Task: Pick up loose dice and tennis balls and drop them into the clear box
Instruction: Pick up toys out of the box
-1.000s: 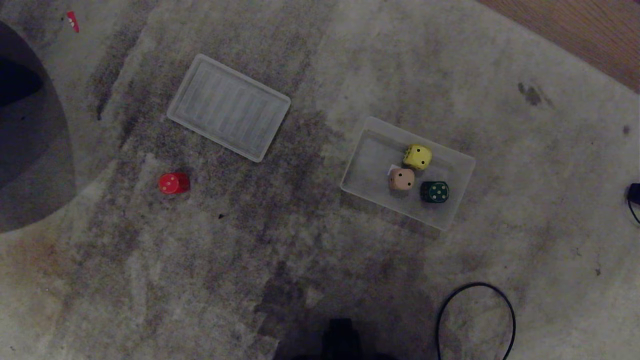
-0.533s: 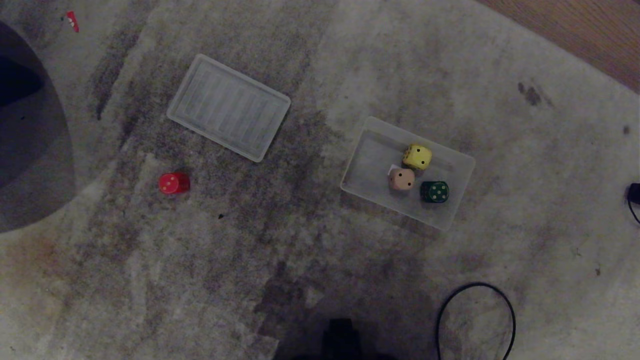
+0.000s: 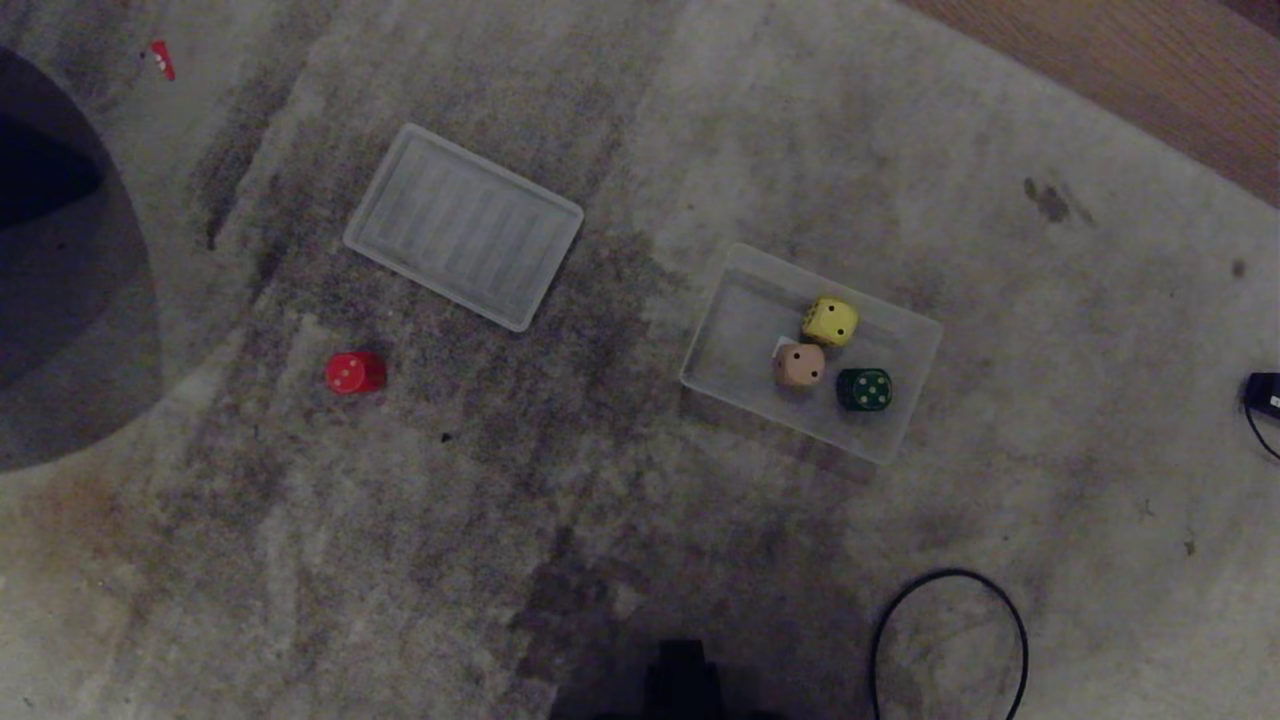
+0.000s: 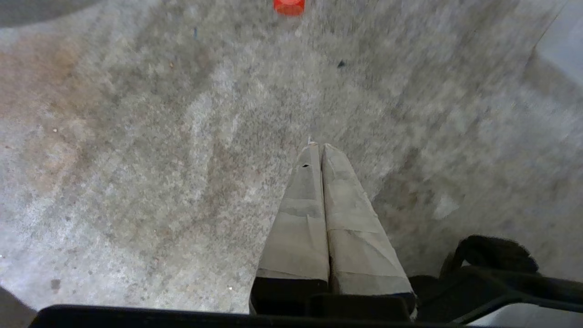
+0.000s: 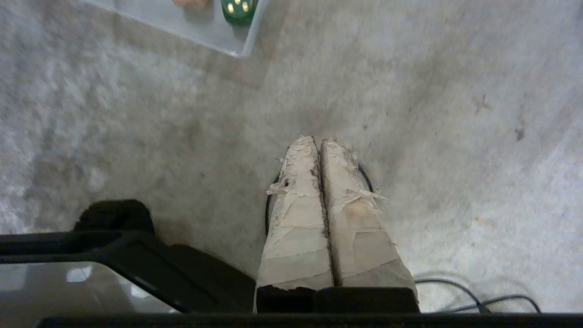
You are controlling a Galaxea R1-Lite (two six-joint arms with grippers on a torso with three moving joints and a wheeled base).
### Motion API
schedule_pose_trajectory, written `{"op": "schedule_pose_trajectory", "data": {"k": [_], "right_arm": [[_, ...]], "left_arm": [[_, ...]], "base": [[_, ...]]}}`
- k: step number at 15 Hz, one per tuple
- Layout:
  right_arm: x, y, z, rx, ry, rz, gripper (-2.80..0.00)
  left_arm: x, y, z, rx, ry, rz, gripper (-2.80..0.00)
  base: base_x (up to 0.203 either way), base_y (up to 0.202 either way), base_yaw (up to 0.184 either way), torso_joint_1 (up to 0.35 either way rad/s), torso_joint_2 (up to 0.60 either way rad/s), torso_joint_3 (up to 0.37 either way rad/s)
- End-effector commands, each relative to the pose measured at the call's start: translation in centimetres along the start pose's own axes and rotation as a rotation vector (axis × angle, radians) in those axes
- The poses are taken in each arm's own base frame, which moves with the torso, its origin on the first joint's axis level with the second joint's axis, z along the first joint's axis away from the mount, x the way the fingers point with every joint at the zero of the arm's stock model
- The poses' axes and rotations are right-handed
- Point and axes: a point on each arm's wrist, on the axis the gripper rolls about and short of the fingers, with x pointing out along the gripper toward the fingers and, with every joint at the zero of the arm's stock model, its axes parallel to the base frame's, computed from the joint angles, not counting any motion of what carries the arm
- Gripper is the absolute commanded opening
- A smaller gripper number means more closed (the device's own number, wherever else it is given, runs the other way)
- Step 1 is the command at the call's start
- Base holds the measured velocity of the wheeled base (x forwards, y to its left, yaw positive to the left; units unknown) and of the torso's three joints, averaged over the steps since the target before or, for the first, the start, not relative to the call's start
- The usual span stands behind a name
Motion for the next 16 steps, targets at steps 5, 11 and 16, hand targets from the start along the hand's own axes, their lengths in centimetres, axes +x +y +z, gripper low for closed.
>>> {"op": "schedule_pose_trajectory", "data": {"k": [5,11,16], "right_arm": [[0.02,0.0,0.0,0.0,0.003,0.0,-2.8],[0.02,0.0,0.0,0.0,0.003,0.0,-2.8],[0.02,0.0,0.0,0.0,0.003,0.0,-2.8]], "left_arm": [[0.02,0.0,-0.01,-0.018,0.0,0.003,-2.8],[0.02,0.01,-0.01,-0.024,0.0,0.002,-2.8],[0.02,0.0,-0.01,-0.022,0.0,0.002,-2.8]], "base": [[0.0,0.0,0.0,0.002,0.0,0.201],[0.0,0.0,0.0,0.004,0.0,0.203],[0.0,0.0,0.0,0.003,0.0,0.206]]}}
